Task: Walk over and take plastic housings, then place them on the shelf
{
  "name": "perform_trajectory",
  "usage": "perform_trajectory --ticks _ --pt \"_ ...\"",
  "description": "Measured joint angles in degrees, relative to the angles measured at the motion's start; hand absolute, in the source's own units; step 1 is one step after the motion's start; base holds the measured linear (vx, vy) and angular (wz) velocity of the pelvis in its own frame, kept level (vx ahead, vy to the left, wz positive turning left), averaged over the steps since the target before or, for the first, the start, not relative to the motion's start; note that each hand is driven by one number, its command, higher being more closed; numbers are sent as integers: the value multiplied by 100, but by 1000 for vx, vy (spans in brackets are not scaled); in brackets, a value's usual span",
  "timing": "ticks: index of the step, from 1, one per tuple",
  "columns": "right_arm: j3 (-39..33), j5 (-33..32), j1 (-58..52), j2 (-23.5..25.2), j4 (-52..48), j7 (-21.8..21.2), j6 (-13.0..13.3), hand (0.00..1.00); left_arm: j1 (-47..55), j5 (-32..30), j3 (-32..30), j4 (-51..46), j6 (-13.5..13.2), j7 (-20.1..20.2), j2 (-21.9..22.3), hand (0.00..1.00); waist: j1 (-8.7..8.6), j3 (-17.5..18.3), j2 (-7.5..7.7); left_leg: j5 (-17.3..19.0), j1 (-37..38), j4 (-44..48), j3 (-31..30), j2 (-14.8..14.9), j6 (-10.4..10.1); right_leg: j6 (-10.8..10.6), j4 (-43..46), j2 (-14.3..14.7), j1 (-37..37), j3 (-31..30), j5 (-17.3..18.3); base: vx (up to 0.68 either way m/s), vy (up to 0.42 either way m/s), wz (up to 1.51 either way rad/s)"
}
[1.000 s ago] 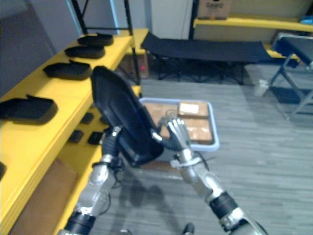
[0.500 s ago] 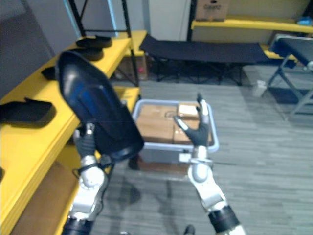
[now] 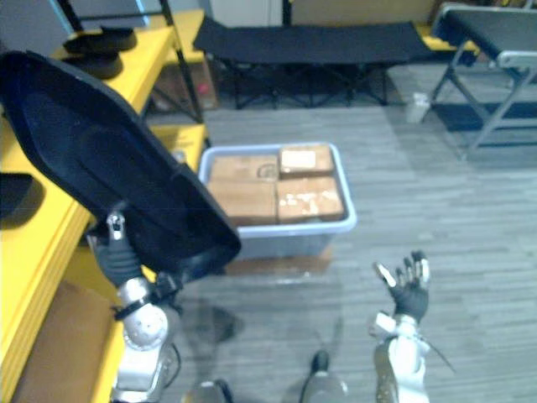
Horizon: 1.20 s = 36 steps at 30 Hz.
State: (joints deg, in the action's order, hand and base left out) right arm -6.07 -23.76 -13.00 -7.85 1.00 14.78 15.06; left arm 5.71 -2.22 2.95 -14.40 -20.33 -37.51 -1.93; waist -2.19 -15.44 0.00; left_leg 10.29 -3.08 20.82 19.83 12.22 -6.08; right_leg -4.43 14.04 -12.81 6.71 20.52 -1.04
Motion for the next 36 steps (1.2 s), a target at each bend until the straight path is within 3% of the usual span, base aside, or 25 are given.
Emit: perform_trajectory --ticks 4,6,8,10,12,13,15,16,18,20,22,26,29,31,34,36 --pt "21 6 170 -5 -42 -527 211 0 69 -15 -385 -31 -93 -248 -4 100 80 -26 -46 10 2 -114 -136 -170 30 -43 20 -163 -95 129 36 -23 32 24" --pt "266 -11 372 -39 -206 -949 282 0 305 -59 -861 -327 -87 -594 3 100 168 -34 -64 -104 -2 -403 -391 -348 36 -78 -52 -266 -201 361 53 23 -6 50" --pt "645 -8 552 -28 -323 -1110 290 0 589 -87 -1297 -718 -76 -826 15 100 283 -30 -91 -244 7 -597 -703 -433 45 -92 -127 -318 -415 691 65 105 -23 82" --pt "1182 45 836 -46 -315 -1138 269 0 846 -117 -1756 -1099 -77 -956 26 100 483 -19 -128 -374 10 -703 -1080 -499 45 -152 -152 -358 -673 1106 108 125 -26 106" --pt "1718 179 1259 -41 -234 -1140 207 0 1082 -123 -2206 -1372 -77 -1035 77 100 809 9 -169 -492 16 -825 -1443 -602 49 -231 -188 -412 -906 1460 187 113 -22 102" --pt "2099 400 1631 -19 -124 -1091 150 0 1318 -123 -2518 -1515 -83 -1042 233 100 1087 43 -218 -533 18 -893 -1727 -698 72 -281 -278 -419 -1133 1777 218 82 -24 92" --pt "2346 732 1999 46 153 -976 -9 0 1578 -98 -2816 -1612 -126 -946 440 100 1354 71 -241 -541 76 -952 -1966 -764 83 -321 -463 -410 -1417 2059 201 97 -2 90" --pt "2509 1011 2222 147 416 -847 -131 0 1861 -81 -3049 -1633 -277 -826 590 100 1611 132 -205 -544 119 -1016 -2156 -848 87 -385 -692 -393 -1672 2272 164 92 21 77" --pt "2551 1134 2347 322 545 -716 -239 0 2117 -15 -3273 -1723 -398 -681 761 100 1842 200 -136 -543 106 -1038 -2275 -921 88 -430 -890 -388 -1798 2379 136 60 39 49" --pt "2578 1129 2416 415 620 -656 -274 0 2213 229 -3431 -1759 -595 -461 900 100 1946 254 -47 -536 105 -1037 -2273 -968 96 -502 -1003 -365 -1846 2382 89 69 33 7" --pt "2587 1128 2418 389 620 -640 -312 0 2247 404 -3433 -1769 -712 -350 933 100 1929 305 35 -514 106 -1024 -2240 -969 118 -539 -1113 -325 -1860 2340 24 58 22 -15" --pt "2558 1106 2172 201 615 -1003 -499 0 2228 400 -3418 -1769 -691 -270 919 100 1806 373 151 -279 54 -696 -2058 -850 183 -511 -1307 -153 -1997 2312 -45 12 -1 -10" --pt "2268 1104 1610 63 467 -1071 -513 0 2042 499 -3321 -1767 -665 -80 833 100 1526 387 180 -240 -314 -298 -1679 -785 246 -523 -1387 -60 -2375 2974 -33 0 -22 91" --pt "2177 1131 1397 11 399 -1100 -513 0 2006 769 -3315 -1767 -675 49 839 100 1575 399 202 -258 -298 -325 -1658 -792 258 -536 -1355 -61 -2422 3086 -3 -23 23 56" --pt "2180 1235 1301 7 279 -1265 -487 0 2018 1072 -3162 -1763 -682 65 843 100 1549 407 216 -352 -304 -544 -1774 -891 311 -454 -984 -225 -2337 3116 267 -65 56 26" --pt "2164 1299 1196 -7 148 -1328 -395 0 1931 1064 -2906 -1763 -697 193 787 100 1509 406 216 -435 -317 -652 -1901 -956 338 -221 -585 -328 -2181 2763 565 -64 52 56"
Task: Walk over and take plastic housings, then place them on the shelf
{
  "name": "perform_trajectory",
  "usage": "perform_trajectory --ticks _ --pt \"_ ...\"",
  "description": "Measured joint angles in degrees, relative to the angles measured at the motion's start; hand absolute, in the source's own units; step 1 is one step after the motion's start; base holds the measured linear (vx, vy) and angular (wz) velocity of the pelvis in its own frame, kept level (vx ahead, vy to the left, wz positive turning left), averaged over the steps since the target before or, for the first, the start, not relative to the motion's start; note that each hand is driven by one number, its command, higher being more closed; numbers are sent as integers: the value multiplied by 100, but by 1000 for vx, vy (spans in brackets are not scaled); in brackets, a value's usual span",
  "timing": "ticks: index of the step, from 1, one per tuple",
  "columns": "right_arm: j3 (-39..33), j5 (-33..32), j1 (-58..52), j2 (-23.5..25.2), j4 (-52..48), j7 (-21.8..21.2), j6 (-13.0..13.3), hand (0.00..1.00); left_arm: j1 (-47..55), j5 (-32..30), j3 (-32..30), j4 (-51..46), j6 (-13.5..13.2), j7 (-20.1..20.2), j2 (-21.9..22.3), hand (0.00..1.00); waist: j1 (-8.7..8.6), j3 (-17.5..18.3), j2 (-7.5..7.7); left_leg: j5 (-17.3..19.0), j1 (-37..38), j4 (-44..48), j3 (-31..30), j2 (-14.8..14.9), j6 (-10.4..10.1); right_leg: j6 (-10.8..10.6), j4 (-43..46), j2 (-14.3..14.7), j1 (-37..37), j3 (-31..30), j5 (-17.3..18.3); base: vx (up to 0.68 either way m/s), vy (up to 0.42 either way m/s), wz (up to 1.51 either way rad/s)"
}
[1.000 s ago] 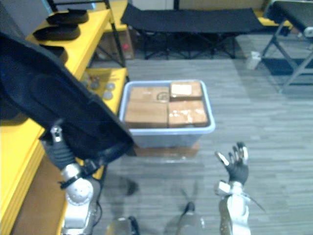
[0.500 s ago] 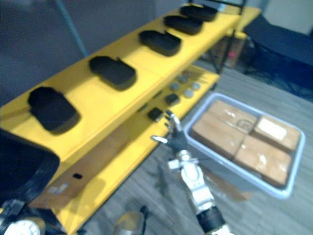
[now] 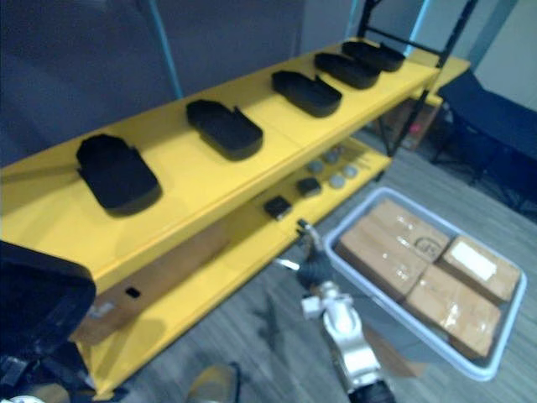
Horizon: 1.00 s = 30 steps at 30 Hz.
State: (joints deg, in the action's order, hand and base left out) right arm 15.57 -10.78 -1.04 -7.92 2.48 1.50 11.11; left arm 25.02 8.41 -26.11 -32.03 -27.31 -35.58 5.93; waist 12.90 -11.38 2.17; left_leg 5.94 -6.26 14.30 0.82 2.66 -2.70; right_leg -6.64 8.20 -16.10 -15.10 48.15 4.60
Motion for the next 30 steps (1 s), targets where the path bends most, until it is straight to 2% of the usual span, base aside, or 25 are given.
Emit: perform_trajectory --ticks 1,3,6,7,8,9,10,11,14,16,18,22,24,25,26,27,28,29,30 --pt "-83 328 -126 -9 -58 167 33 0 -216 -35 281 0 -3 195 -133 100 -216 -23 73 -115 -100 -40 -335 -158 0 252 261 -45 70 -621 277 -68 51 94" --pt "-229 731 -146 -45 -23 509 39 0 -512 -69 557 2 -13 490 -299 100 -295 -62 147 -283 -202 -74 -455 -235 -79 158 607 -141 276 -1035 445 -56 24 77" --pt "-495 1508 43 -157 84 1003 298 0 -724 -61 797 1 -51 791 -419 100 -293 -233 79 -406 -393 19 -368 -159 -93 3 767 -170 505 -1068 552 -33 -16 4" --pt "-535 1722 243 -265 102 1100 428 0 -764 -58 892 2 -53 818 -431 100 -297 -358 -14 -432 -381 20 -320 -124 -105 -12 780 -162 544 -1115 555 -122 -30 -30" --pt "-535 1835 422 -363 109 1147 539 0 -774 -62 937 1 -56 864 -437 100 -316 -437 -68 -465 -384 -3 -280 -107 -109 -41 825 -169 621 -1189 574 -169 -26 -42" --pt "-528 1983 731 -465 161 1200 711 0 -823 -51 939 1 -59 918 -476 100 -315 -568 -114 -488 -401 -15 -175 -78 -121 -157 917 -200 753 -1297 639 -157 -8 -36" --pt "-527 2052 903 -496 211 1224 782 0 -857 -44 940 2 -59 936 -512 100 -318 -651 -146 -501 -419 -9 -153 -50 -130 -151 989 -200 836 -1361 664 -180 -11 -34" --pt "-532 2142 1184 -551 297 1260 889 0 -938 -34 934 6 -61 962 -589 100 -325 -725 -155 -521 -578 34 -135 -13 -145 -155 1195 -264 1084 -1413 770 -185 -13 -15" --pt "-534 2342 1577 -624 314 1425 982 0 -1161 -11 931 56 -203 1009 -617 100 -314 -1132 -126 -543 -788 236 -112 -15 -159 -122 1875 -489 1514 -1550 1037 -142 -20 -3" --pt "-540 2367 1587 -632 314 1534 1012 0 -1207 8 931 177 -276 1026 -616 100 -329 -1349 -136 -422 -903 556 -142 -47 -141 -161 2261 -635 1604 -1568 1197 -82 -36 11" --pt "-569 2333 1434 -598 315 1609 1048 0 -1193 2 928 338 -277 980 -615 100 -372 -1444 -181 -113 -1096 1177 -202 -101 -114 -203 2705 -815 1594 -1564 1443 -50 9 15" --pt "-654 2149 923 -371 290 1611 1161 0 -956 -66 833 390 -279 920 -610 100 -410 -1441 -200 275 -933 1580 -234 -240 -63 -335 2746 -938 1110 -1437 1654 6 38 16" --pt "-694 2005 829 -259 272 1626 1224 0 -933 -521 671 385 -278 646 -613 100 -401 -1404 -203 395 -889 1616 -336 -333 -20 -526 2479 -933 754 -1163 1638 61 91 42" --pt "-701 1935 815 -139 270 1679 1275 0 -928 -781 512 363 -274 508 -670 100 -366 -1281 -147 451 -887 1673 -228 -369 91 -646 2173 -937 561 -934 1581 163 134 52" --pt "-704 1938 763 -110 255 1782 1287 0 -909 -914 428 346 -278 396 -762 100 -335 -1123 -60 570 -859 1698 98 -372 250 -647 2079 -926 377 -799 1407 288 161 65" --pt "-722 1948 732 -110 146 1900 1306 0 -978 -1026 364 338 -283 218 -847 100 -247 -1001 -44 750 -821 1712 129 -441 280 -292 2603 -1144 520 -938 1213 278 163 49" --pt "-718 1953 768 -114 130 1940 1311 0 -1013 -1159 356 327 -272 76 -831 100 -216 -991 -62 762 -756 1714 107 -480 298 22 2974 -1269 673 -1125 1025 251 203 42" --pt "-696 1975 870 -93 132 1972 1311 0 -1013 -1361 324 219 -256 -175 -824 100 -189 -921 -105 799 -551 1595 57 -485 361 509 3519 -1375 933 -1484 476 258 215 28" --pt "-712 2058 1037 -95 136 1970 1322 0 -997 -1561 197 35 -252 -318 -880 100 -194 -846 -117 813 -281 1375 -58 -472 396 500 3876 -1322 1079 -1809 207 293 182 24"
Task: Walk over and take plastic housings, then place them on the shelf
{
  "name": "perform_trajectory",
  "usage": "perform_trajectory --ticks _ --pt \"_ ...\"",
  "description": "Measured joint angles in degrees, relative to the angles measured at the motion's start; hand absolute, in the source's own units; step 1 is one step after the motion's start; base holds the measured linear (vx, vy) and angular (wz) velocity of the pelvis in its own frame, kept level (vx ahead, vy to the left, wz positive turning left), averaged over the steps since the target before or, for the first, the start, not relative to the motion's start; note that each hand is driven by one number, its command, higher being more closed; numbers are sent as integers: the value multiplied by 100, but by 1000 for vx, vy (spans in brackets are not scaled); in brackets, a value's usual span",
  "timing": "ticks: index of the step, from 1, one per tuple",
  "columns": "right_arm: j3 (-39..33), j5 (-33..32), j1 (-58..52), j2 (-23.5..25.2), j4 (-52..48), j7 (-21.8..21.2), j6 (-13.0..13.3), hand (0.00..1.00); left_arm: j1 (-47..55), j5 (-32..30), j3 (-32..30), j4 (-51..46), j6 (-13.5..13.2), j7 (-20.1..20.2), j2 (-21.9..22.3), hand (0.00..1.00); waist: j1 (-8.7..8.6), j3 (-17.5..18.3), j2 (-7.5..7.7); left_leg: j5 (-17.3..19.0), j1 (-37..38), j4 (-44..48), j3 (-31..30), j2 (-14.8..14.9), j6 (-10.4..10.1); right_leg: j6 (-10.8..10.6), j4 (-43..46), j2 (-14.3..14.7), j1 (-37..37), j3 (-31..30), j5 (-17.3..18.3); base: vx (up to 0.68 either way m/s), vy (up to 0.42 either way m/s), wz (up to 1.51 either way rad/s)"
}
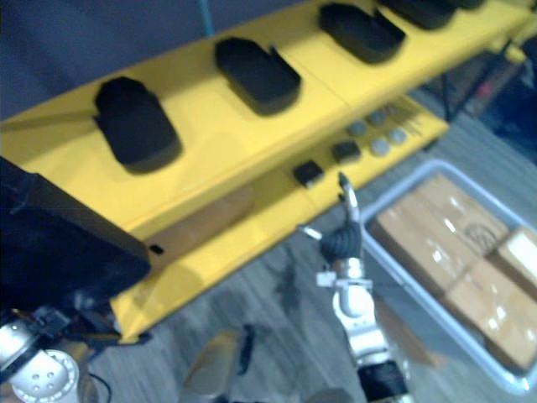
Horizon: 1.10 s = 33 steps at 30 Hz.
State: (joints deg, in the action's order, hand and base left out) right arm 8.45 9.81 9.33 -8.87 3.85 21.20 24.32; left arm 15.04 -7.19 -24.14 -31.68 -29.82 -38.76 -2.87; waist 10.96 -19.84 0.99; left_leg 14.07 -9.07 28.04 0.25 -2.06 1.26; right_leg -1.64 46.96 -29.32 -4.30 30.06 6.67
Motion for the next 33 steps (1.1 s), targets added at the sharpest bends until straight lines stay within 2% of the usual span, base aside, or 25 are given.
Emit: perform_trajectory --ticks 1,3,4,5,6,8,9,10,11,12,13,14,15,16,18,20,22,25,26,27,30,31,33 --pt "-36 6 108 -26 0 -5 30 0 -23 -40 -27 -72 0 -78 -79 100 -1 42 -14 7 115 -104 -81 18 12 -6 134 83 90 -123 163 340 107 28" --pt "-360 -29 694 -233 37 -34 229 0 -370 -51 -127 -143 34 -187 -350 100 -72 175 -209 15 546 -549 -419 178 15 44 -129 713 556 -358 761 293 60 37" --pt "-442 -99 835 -316 44 -77 262 0 -493 -51 -151 -137 73 -201 -391 100 -98 223 -240 28 619 -653 -473 214 37 94 -335 860 725 -427 818 252 12 48" --pt "-613 -240 1040 -510 61 -168 305 0 -732 -43 -155 -108 213 -227 -446 100 -117 360 -317 46 704 -801 -613 254 33 80 -891 1166 1152 -724 807 258 -34 82" --pt "-783 -281 1115 -716 62 -231 322 0 -928 -37 -151 35 290 -237 -506 100 -236 493 -331 92 726 -838 -898 275 -6 -57 -1545 1413 1437 -1112 707 342 -99 101" --pt "-981 -292 1105 -940 64 -236 259 0 -1115 -32 -142 258 427 -243 -590 100 -351 531 -301 148 918 -836 -1263 282 -177 -289 -2513 1626 1533 -1625 423 402 -206 121" --pt "-1016 -292 1094 -962 64 -234 218 0 -1103 -7 -142 314 461 -239 -587 100 -385 560 -255 182 956 -817 -1361 281 -237 -302 -2793 1640 1513 -1752 249 330 -233 131" --pt "-1073 -344 1062 -960 60 -234 176 0 -1027 3 -125 359 509 -213 -590 100 -392 669 -72 281 1015 -798 -1421 260 -391 -292 -3114 1640 1497 -1973 -198 413 -381 144" --pt "-1117 -445 1043 -1035 34 -253 160 0 -977 -1 -67 393 510 -143 -523 100 -417 778 19 476 1013 -755 -1484 322 -623 -582 -3035 1646 1430 -2023 -756 414 -373 134" --pt "-1158 -534 1042 -1130 23 -273 112 0 -848 8 33 369 541 -98 -350 100 -342 877 -158 506 1046 -771 -1516 581 -696 -451 -2961 1832 1376 -1800 -684 496 -405 90" --pt "-1179 -764 1115 -1227 -17 -387 -6 0 -707 11 32 346 620 -34 -270 100 -195 953 -306 402 1125 -977 -1315 861 -865 -324 -2966 2002 1313 -1649 -597 346 -255 36" --pt "-1181 -873 1160 -1259 -31 -444 -60 0 -669 18 23 346 655 0 -272 100 -194 974 -341 297 1145 -1097 -1125 951 -946 -268 -2969 2023 1277 -1559 -563 369 -265 49" --pt "-1230 -1036 1158 -1281 -73 -569 -92 0 -656 58 41 347 697 103 -263 100 -249 991 -371 36 1211 -1330 -604 1065 -981 -230 -3054 2005 1110 -1320 -539 255 -191 67" --pt "-1286 -1082 1107 -1280 -124 -621 -104 0 -673 54 85 346 699 162 -264 100 -318 996 -379 -80 1233 -1391 -316 1107 -951 -229 -3154 1983 968 -1165 -539 184 -121 111" --pt "-1614 -1128 702 -1278 -572 -699 -110 0 -727 50 313 337 694 246 -260 100 -554 1006 -384 -327 1333 -1520 633 1163 -813 -233 -3556 1890 327 -548 -538 168 -82 121" --pt "-1858 -1125 469 -1279 -1000 -740 -72 0 -709 44 268 334 707 256 -261 100 -556 1085 -367 -449 1424 -1814 626 1097 -812 -264 -3768 1863 133 -325 -557 112 -27 70" --pt "-1981 -1125 439 -1277 -1222 -729 -27 0 -691 -59 177 303 868 201 -264 100 -542 1141 -328 -545 1403 -2016 536 1030 -804 -356 -3969 1823 78 -184 -614 45 19 45" --pt "-2078 -1122 333 -1210 -1361 -605 16 0 -480 -332 -337 290 1310 343 -378 100 -542 1160 -292 -677 1441 -2218 448 902 -769 -466 -4192 1773 -114 20 -687 2 18 35" --pt "-2113 -1046 217 -1173 -1477 -506 16 0 -321 -482 -735 249 1537 562 -493 100 -537 1168 -294 -733 1526 -2343 433 870 -746 -493 -4260 1734 -197 84 -704 5 31 20" --pt "-2123 -976 163 -1153 -1515 -466 16 0 -224 -513 -949 250 1634 668 -594 100 -539 1202 -292 -758 1535 -2395 425 859 -749 -497 -4272 1730 -200 102 -706 6 30 16" --pt "-2168 -781 -25 -1148 -1607 -337 -49 0 71 -504 -1788 645 2100 1249 -1394 100 -511 1245 -310 -857 1606 -2593 468 848 -749 -506 -4295 1719 -191 111 -716 -3 5 4" --pt "-2177 -722 -74 -1152 -1636 -293 -107 0 76 -493 -1943 1189 2249 1549 -1825 100 -514 1274 -347 -867 1618 -2634 515 853 -758 -506 -4310 1724 -189 108 -726 -45 -10 -4" --pt "-2184 -705 -218 -1188 -1690 -222 -257 0 68 -420 -2035 2328 2360 2004 -2514 100 -525 1302 -398 -881 1664 -2683 627 852 -757 -512 -4365 1741 -166 9 -776 -54 -8 -19"
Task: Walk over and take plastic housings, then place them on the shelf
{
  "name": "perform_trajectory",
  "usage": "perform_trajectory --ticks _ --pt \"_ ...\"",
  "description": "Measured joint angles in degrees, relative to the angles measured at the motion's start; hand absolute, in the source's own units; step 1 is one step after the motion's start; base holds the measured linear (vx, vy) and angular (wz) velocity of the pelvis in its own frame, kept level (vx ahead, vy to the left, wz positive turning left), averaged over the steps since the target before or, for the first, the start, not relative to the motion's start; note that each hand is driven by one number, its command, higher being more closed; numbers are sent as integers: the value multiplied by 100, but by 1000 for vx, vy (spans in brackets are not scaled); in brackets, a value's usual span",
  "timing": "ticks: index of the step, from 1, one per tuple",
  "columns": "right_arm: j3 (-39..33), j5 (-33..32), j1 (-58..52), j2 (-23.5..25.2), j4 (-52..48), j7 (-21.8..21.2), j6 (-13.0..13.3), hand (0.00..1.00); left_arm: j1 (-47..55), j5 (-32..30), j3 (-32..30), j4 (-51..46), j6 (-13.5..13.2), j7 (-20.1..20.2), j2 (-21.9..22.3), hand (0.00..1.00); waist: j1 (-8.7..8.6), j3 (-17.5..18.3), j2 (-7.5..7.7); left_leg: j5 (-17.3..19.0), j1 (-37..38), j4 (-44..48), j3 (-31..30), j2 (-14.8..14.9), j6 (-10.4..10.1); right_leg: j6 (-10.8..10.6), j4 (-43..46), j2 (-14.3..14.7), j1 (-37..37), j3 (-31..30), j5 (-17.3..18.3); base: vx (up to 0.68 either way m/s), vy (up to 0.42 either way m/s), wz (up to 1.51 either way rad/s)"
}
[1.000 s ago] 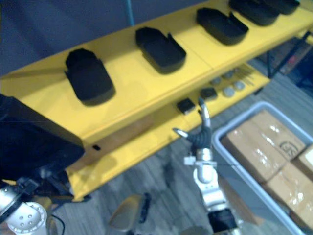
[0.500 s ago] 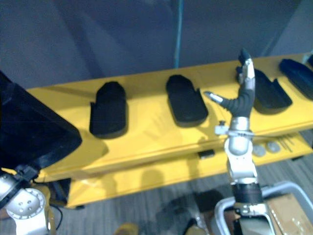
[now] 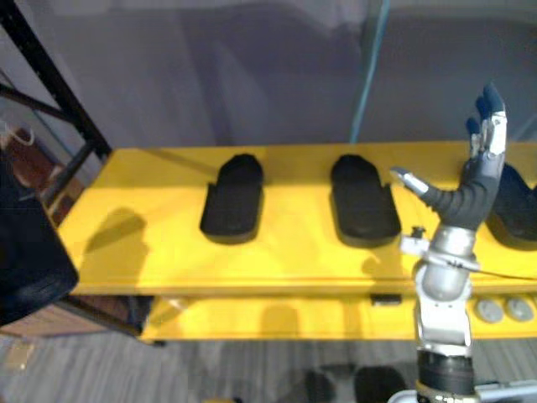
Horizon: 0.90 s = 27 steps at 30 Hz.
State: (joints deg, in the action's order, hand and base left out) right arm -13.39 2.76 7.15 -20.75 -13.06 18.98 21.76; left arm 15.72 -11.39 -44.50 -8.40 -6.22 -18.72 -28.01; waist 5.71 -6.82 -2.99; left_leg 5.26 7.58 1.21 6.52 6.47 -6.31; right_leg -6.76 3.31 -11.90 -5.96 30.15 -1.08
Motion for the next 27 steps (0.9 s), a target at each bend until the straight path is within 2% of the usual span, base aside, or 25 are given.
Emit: perform_trajectory --ticks 1,3,4,6,7,9,12,14,19,24,27 --pt "0 -3 -62 -30 1 0 -45 0 -2 28 -1 347 19 114 -193 100 0 -1 -11 0 39 -18 57 0 0 1 -10 5 6 -52 -14 -69 3 -33" --pt "-33 -25 -379 -201 1 111 -184 0 -221 206 36 1639 31 572 -789 100 -33 68 -19 2 37 -78 293 -9 1 16 -82 21 117 -244 -78 -65 14 -45" --pt "-75 -23 -440 -231 4 125 -206 0 -330 208 41 1901 39 656 -887 100 -33 70 -17 4 31 -82 354 -16 1 24 -102 22 161 -296 -105 -48 27 -52" --pt "-266 -1 -610 -259 39 426 -214 0 -726 207 263 2750 98 931 -1282 100 -97 70 -14 4 19 -87 535 -43 2 17 -114 13 276 -475 -177 -45 28 -39" --pt "-367 58 -642 -291 110 707 -212 0 -858 206 476 3146 108 1041 -1498 100 -193 68 -18 4 20 -91 623 -58 2 12 -112 8 331 -563 -231 -31 19 -28" --pt "-634 146 -649 -403 394 1158 -211 0 -1053 196 799 3535 149 1156 -1698 100 -287 67 -22 5 -10 -101 807 -94 2 1 -107 8 477 -751 -277 -45 29 -39" --pt "-1259 125 -746 -492 1234 1940 -318 0 -1522 185 1258 4031 454 1530 -1781 100 -414 67 -47 5 -115 -87 1056 -148 3 -5 -141 6 721 -1007 -384 -24 22 -37" --pt "-1513 148 -950 -491 1678 2206 -440 0 -1655 186 1467 4212 561 1735 -1783 100 -541 60 -63 5 -108 -70 1170 -161 3 -5 -149 4 728 -1046 -390 9 23 -20" --pt "-1817 261 -1486 -442 3120 2353 -576 0 -1848 166 1714 4513 864 2185 -1852 100 -731 34 -123 21 -72 -73 1385 -146 29 17 -133 64 796 -1171 -388 14 -1 -14" --pt "-2060 244 -1748 -246 4260 2278 -582 0 -2080 -33 2064 4896 1243 2382 -2413 100 -822 -62 -164 73 -74 -40 1470 -118 85 36 -108 87 803 -1190 -376 -17 -8 -2" --pt "-2165 95 -1874 11 4838 2210 -583 0 -2280 -108 2078 5153 1544 2398 -2740 100 -848 -180 -131 182 -176 185 1479 -78 107 81 -78 85 823 -1217 -343 -45 -17 -2"
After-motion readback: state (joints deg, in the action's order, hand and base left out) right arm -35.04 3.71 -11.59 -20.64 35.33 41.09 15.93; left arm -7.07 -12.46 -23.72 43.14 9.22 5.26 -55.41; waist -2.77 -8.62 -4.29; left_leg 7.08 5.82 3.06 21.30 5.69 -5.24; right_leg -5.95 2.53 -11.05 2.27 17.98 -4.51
